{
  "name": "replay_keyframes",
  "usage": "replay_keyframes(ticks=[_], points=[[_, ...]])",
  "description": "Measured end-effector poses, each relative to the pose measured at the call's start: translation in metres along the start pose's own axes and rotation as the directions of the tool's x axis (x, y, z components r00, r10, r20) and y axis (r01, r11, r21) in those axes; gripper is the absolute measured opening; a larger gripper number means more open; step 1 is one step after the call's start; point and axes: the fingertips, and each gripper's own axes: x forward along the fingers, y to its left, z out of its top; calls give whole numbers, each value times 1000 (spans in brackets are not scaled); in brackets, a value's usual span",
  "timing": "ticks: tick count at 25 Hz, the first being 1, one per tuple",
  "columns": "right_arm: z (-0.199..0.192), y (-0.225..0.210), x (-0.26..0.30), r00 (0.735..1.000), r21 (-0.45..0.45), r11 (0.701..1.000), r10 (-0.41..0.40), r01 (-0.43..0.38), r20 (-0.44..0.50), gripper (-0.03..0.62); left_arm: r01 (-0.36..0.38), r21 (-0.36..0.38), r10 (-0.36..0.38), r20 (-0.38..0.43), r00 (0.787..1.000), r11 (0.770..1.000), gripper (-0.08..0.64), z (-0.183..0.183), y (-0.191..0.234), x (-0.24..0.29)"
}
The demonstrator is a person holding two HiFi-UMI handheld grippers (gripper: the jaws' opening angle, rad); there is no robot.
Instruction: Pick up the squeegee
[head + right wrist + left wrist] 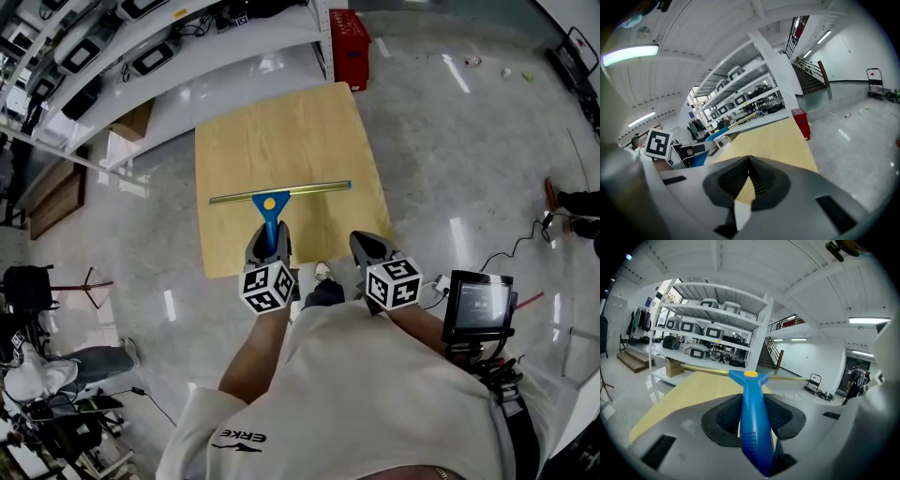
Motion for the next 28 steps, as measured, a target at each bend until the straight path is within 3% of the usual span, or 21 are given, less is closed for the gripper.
replay_keyframes(ticks=[7,14,24,28], points=[[-7,16,-56,998,-40,998,55,-53,31,3,-2,-54,5,55,998,999,135,-1,-43,-69],[-11,27,-59,992,-79,990,121,-117,42,3,-28,-98,35,74,997,995,135,-14,-45,-100],[2,35,-62,987,-124,983,144,-134,76,3,-2,-135,17,112,994,991,135,-16,-51,-109],[-9,70,-85,986,-143,982,137,-123,93,3,19,-150,2,141,990,989,135,-15,-45,-151]])
